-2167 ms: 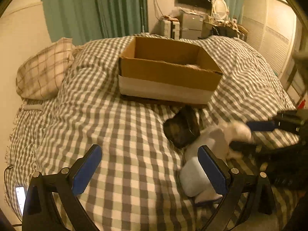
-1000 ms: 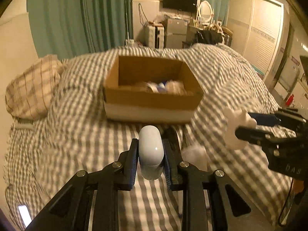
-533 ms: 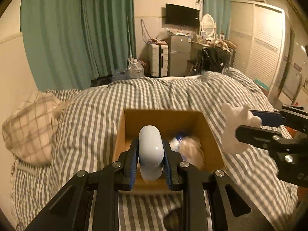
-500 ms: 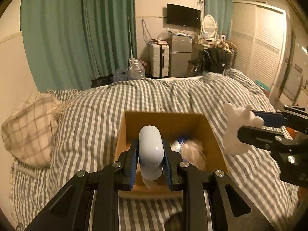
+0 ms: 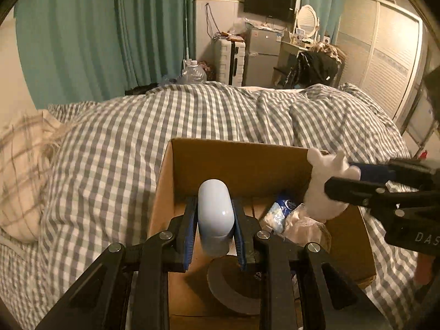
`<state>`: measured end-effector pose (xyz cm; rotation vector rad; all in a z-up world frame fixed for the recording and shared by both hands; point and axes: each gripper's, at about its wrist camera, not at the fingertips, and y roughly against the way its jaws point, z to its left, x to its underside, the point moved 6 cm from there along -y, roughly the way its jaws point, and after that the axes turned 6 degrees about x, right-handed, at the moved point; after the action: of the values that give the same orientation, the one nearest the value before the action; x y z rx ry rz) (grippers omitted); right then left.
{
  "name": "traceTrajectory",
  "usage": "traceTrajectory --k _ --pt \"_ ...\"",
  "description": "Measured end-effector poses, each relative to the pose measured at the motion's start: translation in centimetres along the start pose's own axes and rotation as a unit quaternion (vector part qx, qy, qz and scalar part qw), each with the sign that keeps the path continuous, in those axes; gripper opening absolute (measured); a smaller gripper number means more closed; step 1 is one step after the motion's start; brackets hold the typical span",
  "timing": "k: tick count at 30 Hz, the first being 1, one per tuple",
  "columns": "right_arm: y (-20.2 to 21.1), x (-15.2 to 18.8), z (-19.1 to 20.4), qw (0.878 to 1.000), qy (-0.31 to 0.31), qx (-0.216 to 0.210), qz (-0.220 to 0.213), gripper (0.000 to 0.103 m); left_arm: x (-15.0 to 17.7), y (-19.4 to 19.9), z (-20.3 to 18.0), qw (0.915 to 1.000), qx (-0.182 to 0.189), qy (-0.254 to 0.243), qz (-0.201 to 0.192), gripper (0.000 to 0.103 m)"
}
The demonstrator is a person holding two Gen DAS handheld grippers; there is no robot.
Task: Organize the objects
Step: 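Place the figurine and the white object into the box and open both tools, then grasp the white sock with the right tool while the left tool grasps the black shoe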
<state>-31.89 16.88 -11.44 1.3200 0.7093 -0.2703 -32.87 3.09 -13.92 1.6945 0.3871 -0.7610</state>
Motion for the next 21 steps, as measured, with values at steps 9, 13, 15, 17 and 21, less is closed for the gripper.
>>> traceTrajectory --k 9,13,15,17,21 --pt "8.7 -0.6 0.1 0.995 0.021 0.065 -0.074 0.071 -1.5 8.4 -1.8 0.9968 -0.031 -0.034 -0.066 0.083" --pt "15.4 0.5 1.1 0.991 0.031 0.089 -0.093 0.073 -0.6 14.7 -2.5 0.9935 -0.052 -0.041 -0.093 0.103" --pt "18.1 1.7 2.1 0.988 0.040 0.104 -0.103 0.079 0.8 17.6 -2.7 0.9923 -0.057 -0.044 -0.101 0.103" --pt "20.6 3.7 3.2 0.986 0.050 0.115 -0.109 0.081 2.6 19.6 -2.9 0.9924 -0.063 -0.044 -0.096 0.103" --pt "22.3 8.2 5.0 0.986 0.040 0.124 -0.101 0.081 7.6 21.4 -3.0 0.9935 -0.081 -0.028 -0.075 0.103"
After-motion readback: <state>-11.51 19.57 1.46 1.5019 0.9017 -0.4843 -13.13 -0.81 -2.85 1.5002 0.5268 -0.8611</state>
